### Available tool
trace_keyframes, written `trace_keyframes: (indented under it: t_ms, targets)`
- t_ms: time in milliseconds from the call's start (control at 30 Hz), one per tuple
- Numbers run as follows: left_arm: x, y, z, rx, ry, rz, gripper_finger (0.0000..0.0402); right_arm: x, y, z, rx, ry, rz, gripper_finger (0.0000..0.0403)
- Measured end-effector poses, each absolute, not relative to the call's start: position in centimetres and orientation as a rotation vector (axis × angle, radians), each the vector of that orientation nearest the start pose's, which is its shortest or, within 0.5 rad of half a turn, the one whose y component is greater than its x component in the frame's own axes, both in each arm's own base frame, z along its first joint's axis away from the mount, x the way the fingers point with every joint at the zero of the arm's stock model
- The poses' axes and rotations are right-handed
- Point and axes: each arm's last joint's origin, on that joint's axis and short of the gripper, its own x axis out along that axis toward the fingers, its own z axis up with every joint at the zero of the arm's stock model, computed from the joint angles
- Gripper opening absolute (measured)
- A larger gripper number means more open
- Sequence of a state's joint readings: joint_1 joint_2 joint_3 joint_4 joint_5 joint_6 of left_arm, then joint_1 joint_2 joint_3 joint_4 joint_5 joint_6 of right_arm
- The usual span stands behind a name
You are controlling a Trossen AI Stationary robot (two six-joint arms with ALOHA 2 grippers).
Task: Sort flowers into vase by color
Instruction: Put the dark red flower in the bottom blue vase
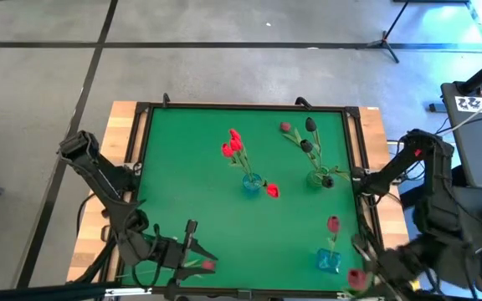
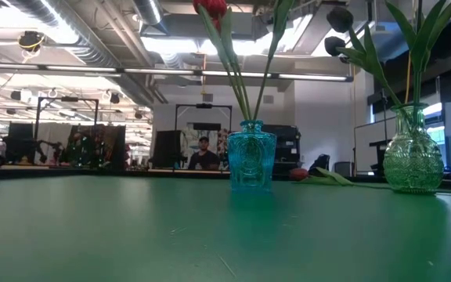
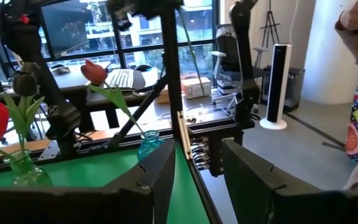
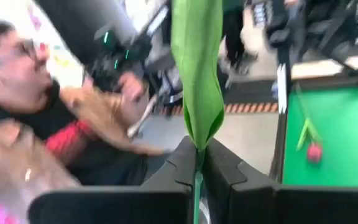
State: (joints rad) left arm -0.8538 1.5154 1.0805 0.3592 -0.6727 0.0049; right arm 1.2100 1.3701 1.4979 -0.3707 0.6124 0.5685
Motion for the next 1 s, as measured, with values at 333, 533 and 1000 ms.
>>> trace_keyframes:
  t_ms: [333, 533, 1000]
  targets:
    - [25.1, -23.4, 31.2, 0.028, 0.057, -0.130, 0.0129, 4.6, 25.9, 43.0, 0.301, 0.238, 0.347, 0.0009]
    - [26.2, -22.3, 31.1, -0.020, 0.066, -0.091, 0.0129, 2.9, 24.4, 41.1, 0.243, 0.101, 0.095, 0.0008]
    - [26.5, -22.0, 30.5, -0.028, 0.123, -0.126, 0.0129, 7.6, 23.3, 34.5, 0.288, 0.306, -0.053, 0.0007]
